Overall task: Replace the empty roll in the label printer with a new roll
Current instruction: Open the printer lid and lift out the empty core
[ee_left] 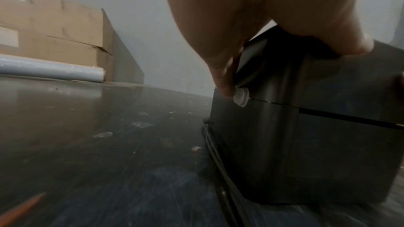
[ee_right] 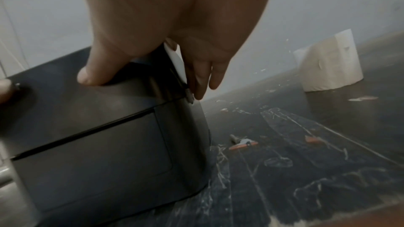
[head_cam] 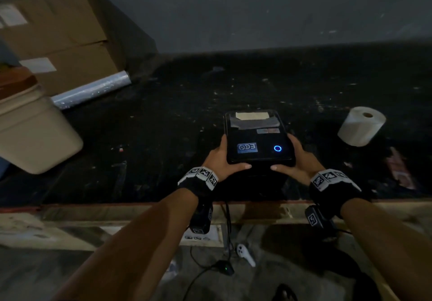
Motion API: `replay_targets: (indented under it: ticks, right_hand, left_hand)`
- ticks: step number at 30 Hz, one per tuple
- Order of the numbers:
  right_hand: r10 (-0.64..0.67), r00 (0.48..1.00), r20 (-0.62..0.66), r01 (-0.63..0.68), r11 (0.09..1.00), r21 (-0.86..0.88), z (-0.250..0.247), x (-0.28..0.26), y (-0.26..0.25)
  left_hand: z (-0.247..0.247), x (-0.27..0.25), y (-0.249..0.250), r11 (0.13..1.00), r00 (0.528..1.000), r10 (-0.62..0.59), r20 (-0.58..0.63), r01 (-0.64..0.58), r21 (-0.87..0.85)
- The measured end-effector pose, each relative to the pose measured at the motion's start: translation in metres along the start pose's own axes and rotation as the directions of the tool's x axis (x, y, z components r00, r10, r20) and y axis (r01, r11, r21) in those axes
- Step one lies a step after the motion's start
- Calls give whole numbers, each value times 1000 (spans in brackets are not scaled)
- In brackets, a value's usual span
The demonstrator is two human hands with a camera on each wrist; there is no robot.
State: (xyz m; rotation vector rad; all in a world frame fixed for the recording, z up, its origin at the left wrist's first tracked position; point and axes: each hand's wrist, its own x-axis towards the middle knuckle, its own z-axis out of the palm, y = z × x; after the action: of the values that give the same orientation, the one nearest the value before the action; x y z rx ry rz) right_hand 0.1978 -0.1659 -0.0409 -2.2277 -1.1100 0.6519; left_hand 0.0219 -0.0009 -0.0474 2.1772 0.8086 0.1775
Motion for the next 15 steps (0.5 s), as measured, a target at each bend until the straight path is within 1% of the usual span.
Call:
replay_targets:
  ticks: [3, 5, 7, 12, 15]
  right_hand:
    - [16, 1000, 12, -16, 1000, 21, 0, 2, 0]
    - [22, 1000, 1, -23, 999, 37, 1, 2, 1]
    - [36, 999, -8, -35, 999, 32, 2, 3, 3]
    - [48, 999, -25, -49, 998, -45, -2, 6, -1]
    - [50, 999, -21, -52, 996, -70, -9, 10, -8]
  left_hand:
    - [-1, 1, -1, 998, 998, -56, 25, 56, 15]
    - [-1, 1, 0, 998, 997, -67, 25, 66, 22]
    - [-1, -1, 0, 998, 997, -68, 19, 68, 18]
    - [-6, -1, 2, 998, 998, -62, -10, 62, 1]
    - [-11, 1, 4, 999, 997, -54, -58, 54, -10]
